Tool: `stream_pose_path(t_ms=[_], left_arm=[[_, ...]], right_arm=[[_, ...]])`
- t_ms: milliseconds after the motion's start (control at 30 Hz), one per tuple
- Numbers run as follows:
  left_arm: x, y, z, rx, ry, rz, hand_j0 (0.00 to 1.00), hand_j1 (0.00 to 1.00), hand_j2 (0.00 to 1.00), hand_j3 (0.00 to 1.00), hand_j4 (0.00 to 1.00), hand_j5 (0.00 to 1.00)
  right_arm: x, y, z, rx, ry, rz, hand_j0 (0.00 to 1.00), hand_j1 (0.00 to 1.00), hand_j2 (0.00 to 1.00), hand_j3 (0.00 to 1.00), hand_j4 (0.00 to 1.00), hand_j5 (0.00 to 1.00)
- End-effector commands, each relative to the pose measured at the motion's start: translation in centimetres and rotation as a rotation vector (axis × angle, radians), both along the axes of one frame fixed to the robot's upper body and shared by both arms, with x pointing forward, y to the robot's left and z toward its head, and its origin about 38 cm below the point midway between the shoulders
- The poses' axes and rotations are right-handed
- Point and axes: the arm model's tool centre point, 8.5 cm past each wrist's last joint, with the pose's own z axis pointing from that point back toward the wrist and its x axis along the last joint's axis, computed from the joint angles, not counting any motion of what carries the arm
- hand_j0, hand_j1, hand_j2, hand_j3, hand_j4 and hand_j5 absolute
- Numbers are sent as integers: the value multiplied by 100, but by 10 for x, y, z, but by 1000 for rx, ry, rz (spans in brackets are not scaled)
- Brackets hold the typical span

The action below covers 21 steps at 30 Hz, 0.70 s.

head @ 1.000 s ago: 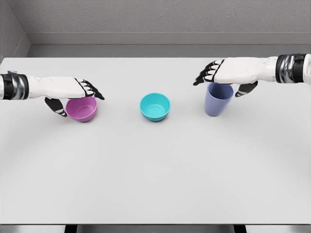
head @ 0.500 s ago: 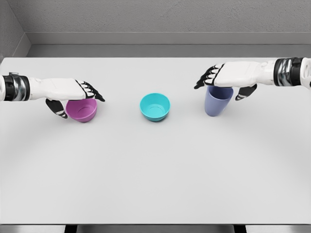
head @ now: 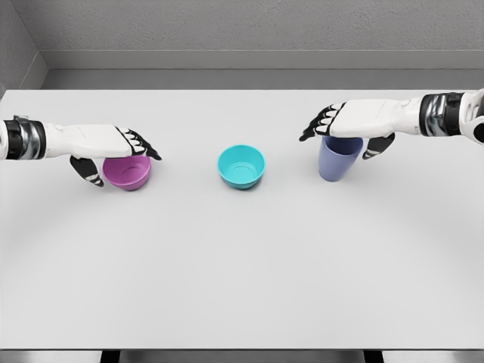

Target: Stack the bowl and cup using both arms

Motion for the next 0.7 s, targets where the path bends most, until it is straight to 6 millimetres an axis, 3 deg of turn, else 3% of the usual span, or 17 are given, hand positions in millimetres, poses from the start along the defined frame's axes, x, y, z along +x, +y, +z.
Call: stream_pose_path(t_ms=[0, 667], left_arm=[[1, 1, 0, 1, -1, 5, 100, 100, 100, 100, 100, 100], [8, -5, -6, -4, 4, 11, 100, 100, 100, 100, 100, 100]], right_arm=[[0, -1, 0, 4, 2, -5, 100, 100, 100, 100, 100, 100], [-1, -3, -11, -7, 26, -12, 100, 100, 100, 100, 100, 100]])
